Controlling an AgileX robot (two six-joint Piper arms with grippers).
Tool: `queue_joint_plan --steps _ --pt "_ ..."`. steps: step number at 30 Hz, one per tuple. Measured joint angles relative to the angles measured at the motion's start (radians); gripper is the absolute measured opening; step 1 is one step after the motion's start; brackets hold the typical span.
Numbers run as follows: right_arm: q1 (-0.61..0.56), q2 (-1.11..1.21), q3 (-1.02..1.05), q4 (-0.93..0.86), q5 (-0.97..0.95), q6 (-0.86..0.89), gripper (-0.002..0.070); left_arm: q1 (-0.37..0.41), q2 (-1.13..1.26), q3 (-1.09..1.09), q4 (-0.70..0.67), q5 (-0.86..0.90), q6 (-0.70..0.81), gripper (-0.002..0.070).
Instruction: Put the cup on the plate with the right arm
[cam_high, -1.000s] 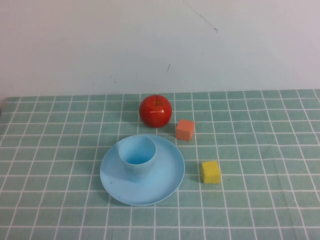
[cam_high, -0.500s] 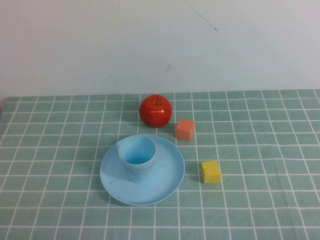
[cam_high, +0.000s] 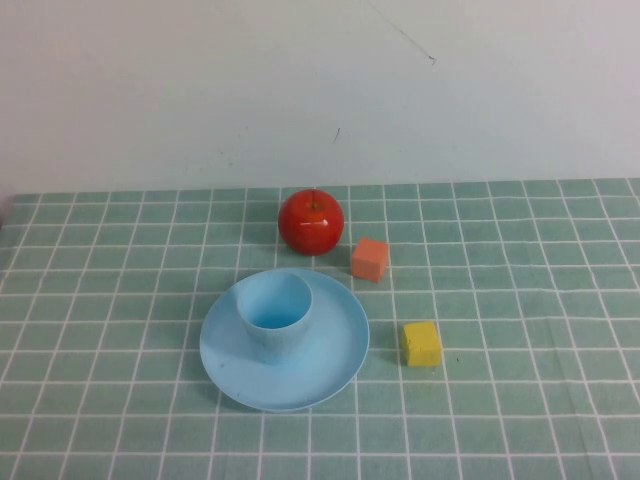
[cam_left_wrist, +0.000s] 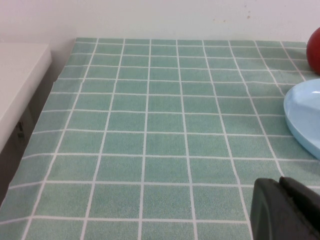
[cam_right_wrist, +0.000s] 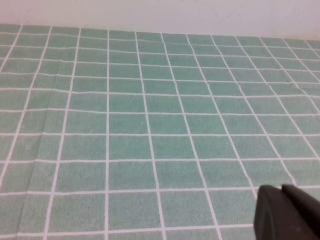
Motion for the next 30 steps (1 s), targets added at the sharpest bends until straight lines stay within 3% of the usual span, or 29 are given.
queue_joint_plan --steps 30 --pt "0.0 0.0 0.002 0.013 -0.004 0.0 -0.0003 0.0 0.0 0.0 0.0 0.0 0.0 -0.0003"
